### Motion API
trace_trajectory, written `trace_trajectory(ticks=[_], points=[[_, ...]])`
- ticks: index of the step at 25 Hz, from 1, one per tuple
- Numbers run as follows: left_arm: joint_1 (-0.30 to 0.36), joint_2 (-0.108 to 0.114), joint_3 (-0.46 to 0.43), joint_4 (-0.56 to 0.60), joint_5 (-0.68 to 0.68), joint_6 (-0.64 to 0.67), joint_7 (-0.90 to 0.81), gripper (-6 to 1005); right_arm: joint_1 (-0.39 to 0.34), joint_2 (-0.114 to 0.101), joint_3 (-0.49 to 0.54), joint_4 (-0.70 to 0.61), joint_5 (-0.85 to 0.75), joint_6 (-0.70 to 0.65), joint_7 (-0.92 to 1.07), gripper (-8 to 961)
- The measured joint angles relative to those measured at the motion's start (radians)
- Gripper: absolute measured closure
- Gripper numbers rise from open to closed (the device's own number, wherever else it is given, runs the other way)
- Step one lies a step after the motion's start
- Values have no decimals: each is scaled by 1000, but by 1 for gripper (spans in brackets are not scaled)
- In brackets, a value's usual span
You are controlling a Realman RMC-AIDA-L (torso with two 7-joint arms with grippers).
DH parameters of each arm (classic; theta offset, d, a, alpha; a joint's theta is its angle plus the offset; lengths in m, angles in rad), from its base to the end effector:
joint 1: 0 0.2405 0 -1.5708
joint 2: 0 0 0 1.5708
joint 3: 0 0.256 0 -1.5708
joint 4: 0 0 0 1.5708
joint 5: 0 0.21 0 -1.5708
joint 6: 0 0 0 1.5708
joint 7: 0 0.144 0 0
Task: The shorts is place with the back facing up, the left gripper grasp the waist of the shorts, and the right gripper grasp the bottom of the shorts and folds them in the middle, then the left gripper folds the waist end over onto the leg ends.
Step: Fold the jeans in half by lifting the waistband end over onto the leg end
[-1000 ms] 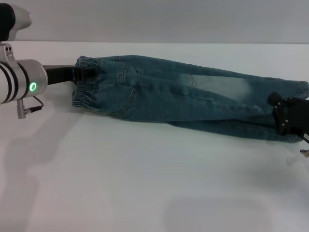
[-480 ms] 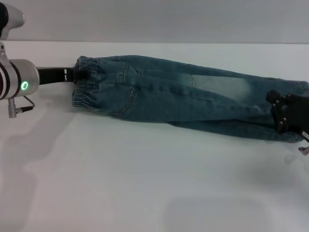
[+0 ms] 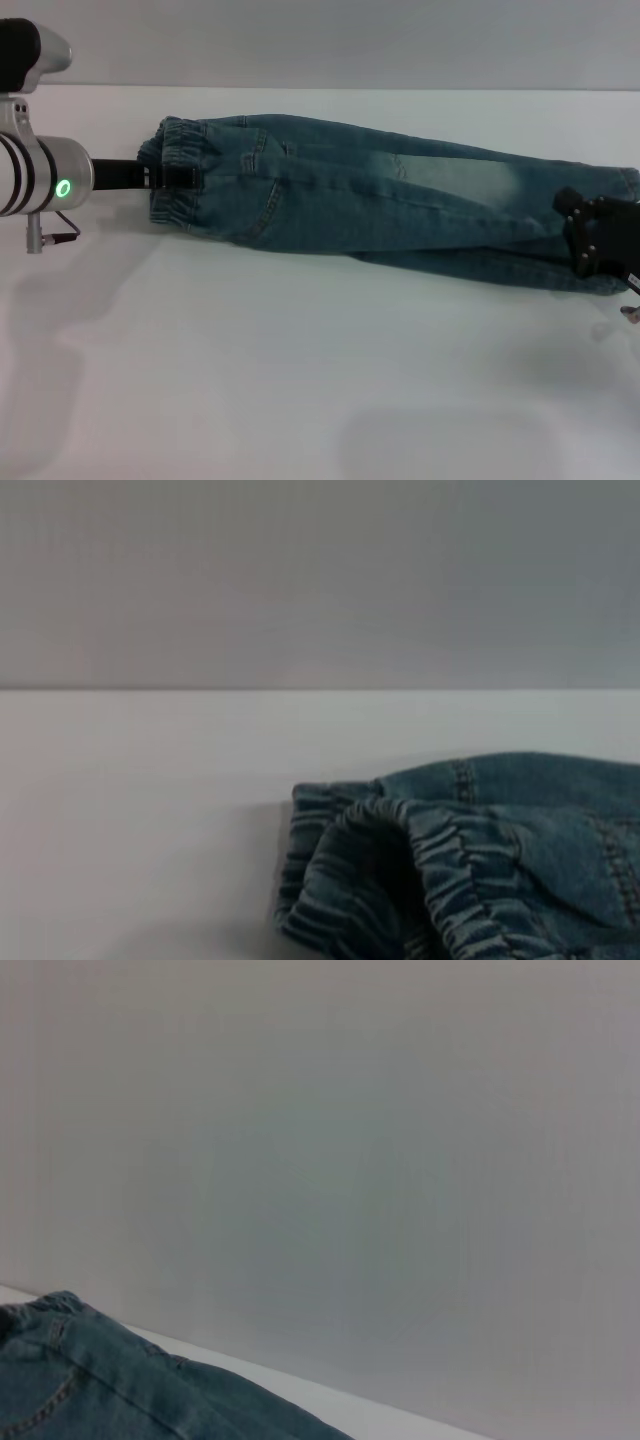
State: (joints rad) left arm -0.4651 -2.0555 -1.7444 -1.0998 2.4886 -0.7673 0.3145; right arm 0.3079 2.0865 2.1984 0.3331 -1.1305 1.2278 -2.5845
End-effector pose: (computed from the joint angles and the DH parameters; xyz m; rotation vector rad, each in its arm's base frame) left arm -0.2513 0.4062 0.0062 -1.9920 -1.2168 -0.1268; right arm 0.3348 0.3002 -0.0122 -2.0578 0.4042 0.6731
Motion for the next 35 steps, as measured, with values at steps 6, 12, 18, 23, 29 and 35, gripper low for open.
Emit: trace_trajectory(ticks=[6,12,18,23,29,35], points=[[-28,1,-11,52,6,5,5,138,2,-1,0,1,0,1,4,955],[-44,1,-19,69,4,5,14,139,8,-3,0,1,0,0,5,955],[-84,2,-26,118,2,-10,15,138,13,-3,3,-1,0,-3,5,954],[-108,2,-26,154,-1,-12,31,138,14,-3,3,-2,0,-2,6,954],[-112,2,-26,162,-2,-10,33,139,11,-3,-2,-2,0,2,7,954],[-113,-1,-27,167,-8,-6,40,164,7,-3,-4,2,0,8,19,954]])
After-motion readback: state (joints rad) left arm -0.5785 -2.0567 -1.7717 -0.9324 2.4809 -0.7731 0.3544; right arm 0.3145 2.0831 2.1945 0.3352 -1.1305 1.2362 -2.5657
